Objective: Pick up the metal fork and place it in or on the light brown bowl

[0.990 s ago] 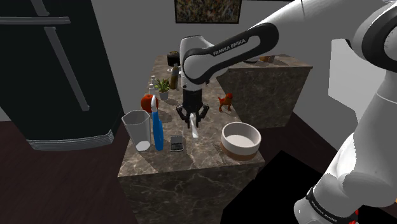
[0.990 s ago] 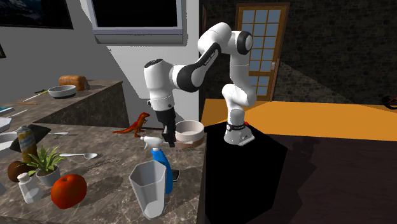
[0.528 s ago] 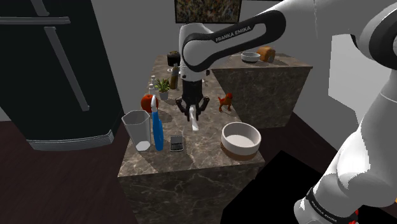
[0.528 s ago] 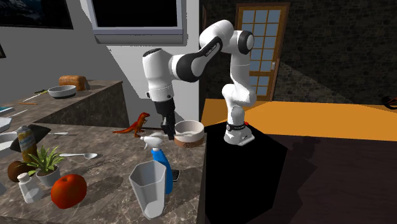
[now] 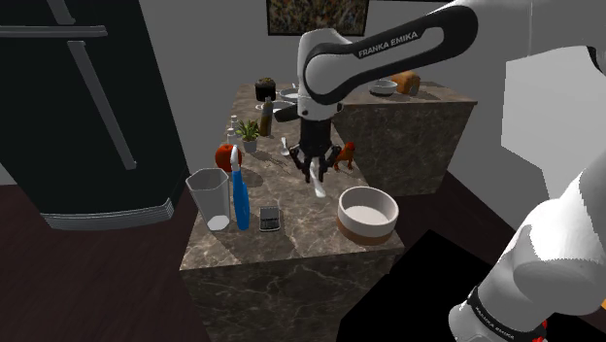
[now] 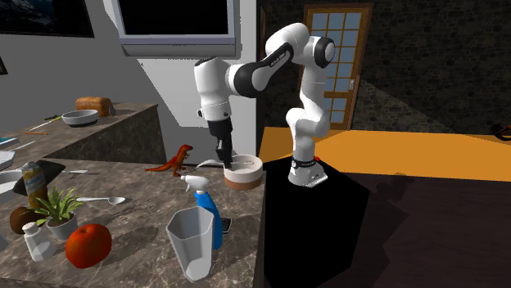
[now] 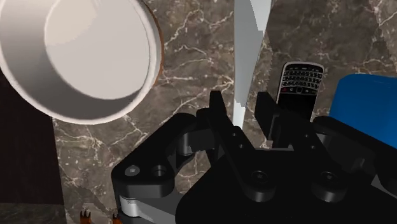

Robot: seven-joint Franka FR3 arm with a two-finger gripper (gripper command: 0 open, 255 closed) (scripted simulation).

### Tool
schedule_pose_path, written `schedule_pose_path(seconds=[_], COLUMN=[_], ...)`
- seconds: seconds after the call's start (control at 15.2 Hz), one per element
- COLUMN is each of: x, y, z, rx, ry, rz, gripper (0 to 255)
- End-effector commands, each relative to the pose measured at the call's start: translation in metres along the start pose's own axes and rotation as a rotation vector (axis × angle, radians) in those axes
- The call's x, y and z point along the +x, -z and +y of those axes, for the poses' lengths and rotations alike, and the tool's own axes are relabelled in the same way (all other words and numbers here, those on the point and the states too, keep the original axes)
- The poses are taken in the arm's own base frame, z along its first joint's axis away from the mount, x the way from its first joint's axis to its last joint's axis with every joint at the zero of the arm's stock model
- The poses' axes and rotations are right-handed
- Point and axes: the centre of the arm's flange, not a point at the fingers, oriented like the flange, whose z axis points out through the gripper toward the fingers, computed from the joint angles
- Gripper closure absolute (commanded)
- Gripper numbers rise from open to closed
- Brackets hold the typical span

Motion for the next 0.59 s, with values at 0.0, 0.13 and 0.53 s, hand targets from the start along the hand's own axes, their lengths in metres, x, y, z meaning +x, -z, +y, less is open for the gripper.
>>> schedule_pose_path(seconds=[0.0, 0.13, 0.53], x=[-0.008, -0.015, -0.036], y=[-0.001, -0.003, -0.01], z=[0.024, 0.049, 0.125], rx=[0.0, 0.0, 0.0], ry=[0.0, 0.0, 0.0], rz=[0.0, 0.0, 0.0], gripper=[255, 255, 255])
